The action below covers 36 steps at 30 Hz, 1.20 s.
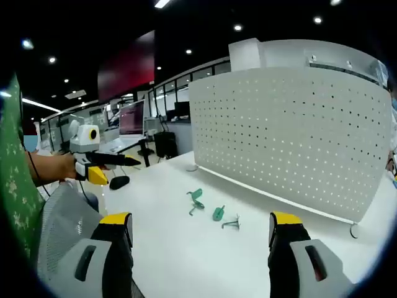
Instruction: Insert the hook assembly into the mounting plate slot until the hook locks in place.
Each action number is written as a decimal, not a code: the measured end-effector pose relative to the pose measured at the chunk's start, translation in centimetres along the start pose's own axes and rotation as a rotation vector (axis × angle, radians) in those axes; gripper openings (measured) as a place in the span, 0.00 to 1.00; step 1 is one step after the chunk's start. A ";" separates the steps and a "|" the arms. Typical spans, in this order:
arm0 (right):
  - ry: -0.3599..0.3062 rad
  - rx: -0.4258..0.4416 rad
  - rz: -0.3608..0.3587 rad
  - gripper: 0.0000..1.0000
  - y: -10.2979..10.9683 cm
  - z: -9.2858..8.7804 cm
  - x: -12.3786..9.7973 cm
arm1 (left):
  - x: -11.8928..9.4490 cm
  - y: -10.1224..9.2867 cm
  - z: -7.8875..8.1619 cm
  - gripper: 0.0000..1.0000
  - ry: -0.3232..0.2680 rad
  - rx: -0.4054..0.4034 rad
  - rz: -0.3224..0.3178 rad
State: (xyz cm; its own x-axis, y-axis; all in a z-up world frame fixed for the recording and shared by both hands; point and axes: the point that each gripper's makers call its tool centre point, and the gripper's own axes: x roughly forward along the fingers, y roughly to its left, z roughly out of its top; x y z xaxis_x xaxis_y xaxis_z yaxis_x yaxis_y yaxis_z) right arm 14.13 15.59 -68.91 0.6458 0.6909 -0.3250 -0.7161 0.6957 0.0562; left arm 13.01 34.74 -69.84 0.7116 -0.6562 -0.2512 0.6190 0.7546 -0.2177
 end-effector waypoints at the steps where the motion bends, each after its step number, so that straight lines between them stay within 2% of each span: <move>1: -0.001 0.000 0.001 0.93 0.0 0.0 0.0 | 0.0 0.0 0.0 1.00 0.001 0.000 0.000; 36: 0.005 0.003 0.009 0.89 0.0 0.1 0.5 | 0.4 -0.1 -0.4 1.00 0.013 0.001 -0.010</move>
State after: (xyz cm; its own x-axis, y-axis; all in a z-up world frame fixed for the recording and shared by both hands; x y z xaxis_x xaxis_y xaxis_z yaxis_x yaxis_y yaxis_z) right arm 14.48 15.95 -68.99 0.6380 0.6960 -0.3294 -0.7211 0.6901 0.0616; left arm 13.06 34.39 -70.31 0.7008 -0.6638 -0.2612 0.6267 0.7479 -0.2189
